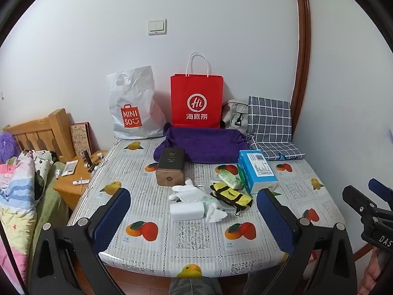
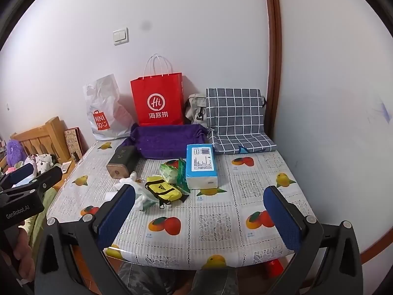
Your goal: Organize soft objects
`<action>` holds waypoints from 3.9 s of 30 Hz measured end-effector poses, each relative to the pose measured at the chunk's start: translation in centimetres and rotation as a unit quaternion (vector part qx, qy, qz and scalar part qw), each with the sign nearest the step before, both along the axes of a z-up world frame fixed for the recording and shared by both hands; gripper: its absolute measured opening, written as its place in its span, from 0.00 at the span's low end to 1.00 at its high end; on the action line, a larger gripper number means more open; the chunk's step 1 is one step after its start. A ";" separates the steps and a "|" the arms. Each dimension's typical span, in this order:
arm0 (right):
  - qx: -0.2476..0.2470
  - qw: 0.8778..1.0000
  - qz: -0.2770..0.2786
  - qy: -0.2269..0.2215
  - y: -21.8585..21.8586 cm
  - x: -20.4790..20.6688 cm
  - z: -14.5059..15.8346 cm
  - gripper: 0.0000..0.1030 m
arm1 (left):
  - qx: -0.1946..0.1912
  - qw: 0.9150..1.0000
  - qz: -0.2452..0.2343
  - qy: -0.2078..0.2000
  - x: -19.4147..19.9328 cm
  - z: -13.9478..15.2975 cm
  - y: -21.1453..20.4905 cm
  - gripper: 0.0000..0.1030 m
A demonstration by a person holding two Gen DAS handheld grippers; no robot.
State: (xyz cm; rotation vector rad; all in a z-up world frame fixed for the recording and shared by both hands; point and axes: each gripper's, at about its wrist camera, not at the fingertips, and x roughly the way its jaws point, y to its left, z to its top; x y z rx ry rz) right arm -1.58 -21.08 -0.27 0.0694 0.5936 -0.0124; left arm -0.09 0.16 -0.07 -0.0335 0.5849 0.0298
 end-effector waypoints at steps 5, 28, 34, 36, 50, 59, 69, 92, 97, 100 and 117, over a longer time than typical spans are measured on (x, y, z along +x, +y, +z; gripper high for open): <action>-0.001 1.000 0.000 0.000 0.2 0.0 -0.2 0.99 | 0.000 1.000 0.000 -0.002 -0.1 0.0 0.2 1.00; 0.005 1.000 0.001 -0.003 -0.1 -0.2 0.1 0.99 | 0.001 1.000 0.002 -0.002 -0.1 0.0 0.1 1.00; 0.005 1.000 0.001 -0.003 0.0 -0.3 0.1 0.99 | 0.000 1.000 0.001 -0.003 -0.1 0.0 0.1 1.00; 0.005 1.000 0.002 -0.004 0.0 -0.2 0.1 0.99 | 0.000 1.000 0.001 -0.002 -0.2 0.0 0.1 1.00; 0.005 1.000 0.002 -0.007 0.0 -0.3 0.4 0.99 | 0.002 1.000 0.001 -0.003 -0.3 0.1 0.2 1.00; 0.007 1.000 0.003 -0.009 -0.1 -0.4 0.4 0.99 | 0.002 1.000 0.001 -0.003 -0.2 0.1 0.2 1.00; 0.007 1.000 0.004 -0.011 -0.2 -0.4 0.3 0.99 | 0.003 1.000 0.001 -0.003 -0.3 0.1 0.2 1.00; 0.036 0.998 0.012 0.048 0.0 6.2 -5.3 0.99 | -0.007 0.995 0.006 0.095 8.5 -6.5 2.7 1.00; 0.042 0.995 0.018 0.087 0.1 9.0 -8.9 0.99 | -0.008 0.989 0.002 0.146 11.3 -11.0 2.3 1.00; 0.045 0.993 0.019 0.112 -0.1 10.5 -11.1 0.99 | -0.008 0.985 -0.002 0.173 12.4 -13.3 1.8 1.00; 0.055 0.983 0.032 0.175 -1.1 14.9 -17.7 0.99 | -0.046 0.970 0.045 0.235 18.0 -20.5 2.6 0.86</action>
